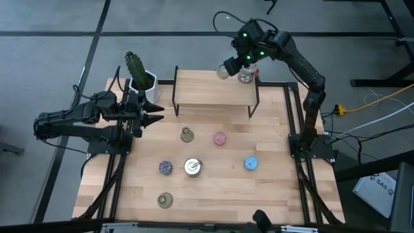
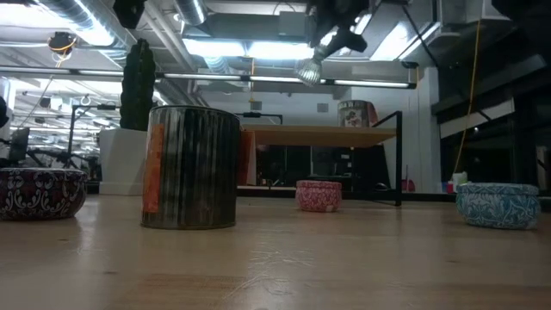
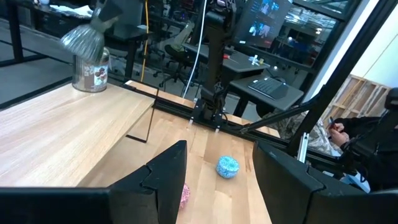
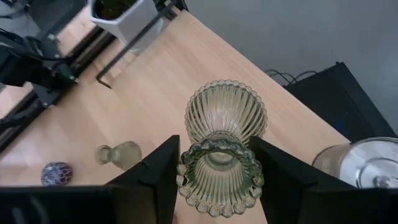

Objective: Pick & Place candle stick holders
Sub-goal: Put the right green glass candle holder on the shelf

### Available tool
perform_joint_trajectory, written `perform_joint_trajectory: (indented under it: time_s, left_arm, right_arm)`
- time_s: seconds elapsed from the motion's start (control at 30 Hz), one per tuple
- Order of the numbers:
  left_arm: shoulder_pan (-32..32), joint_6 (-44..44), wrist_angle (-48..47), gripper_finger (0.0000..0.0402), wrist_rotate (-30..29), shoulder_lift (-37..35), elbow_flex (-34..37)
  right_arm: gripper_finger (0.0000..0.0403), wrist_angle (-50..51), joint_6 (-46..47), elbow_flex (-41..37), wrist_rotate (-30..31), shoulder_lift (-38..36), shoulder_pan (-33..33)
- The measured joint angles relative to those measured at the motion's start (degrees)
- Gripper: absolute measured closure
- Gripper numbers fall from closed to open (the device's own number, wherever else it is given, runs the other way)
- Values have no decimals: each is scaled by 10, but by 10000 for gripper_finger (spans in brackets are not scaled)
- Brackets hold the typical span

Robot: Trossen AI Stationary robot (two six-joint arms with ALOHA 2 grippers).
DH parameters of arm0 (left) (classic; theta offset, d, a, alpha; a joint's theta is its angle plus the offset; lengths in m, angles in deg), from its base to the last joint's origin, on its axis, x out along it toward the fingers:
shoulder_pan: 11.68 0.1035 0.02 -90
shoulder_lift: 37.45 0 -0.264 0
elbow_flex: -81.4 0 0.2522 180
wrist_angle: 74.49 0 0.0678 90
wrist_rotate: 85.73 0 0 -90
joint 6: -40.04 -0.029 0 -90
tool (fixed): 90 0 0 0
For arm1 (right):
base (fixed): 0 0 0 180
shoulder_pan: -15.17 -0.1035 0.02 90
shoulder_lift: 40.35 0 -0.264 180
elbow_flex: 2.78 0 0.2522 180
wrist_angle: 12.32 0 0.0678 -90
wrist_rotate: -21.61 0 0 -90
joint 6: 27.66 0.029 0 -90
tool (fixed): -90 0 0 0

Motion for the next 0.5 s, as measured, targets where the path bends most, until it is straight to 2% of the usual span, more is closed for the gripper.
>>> perform_joint_trajectory:
  time_s: [0.5]
  left_arm:
    - [0, 0, -1, 222, 0, 0, 0]
  right_arm:
    - [230, -20, -6, 0, 2, 65, 18]
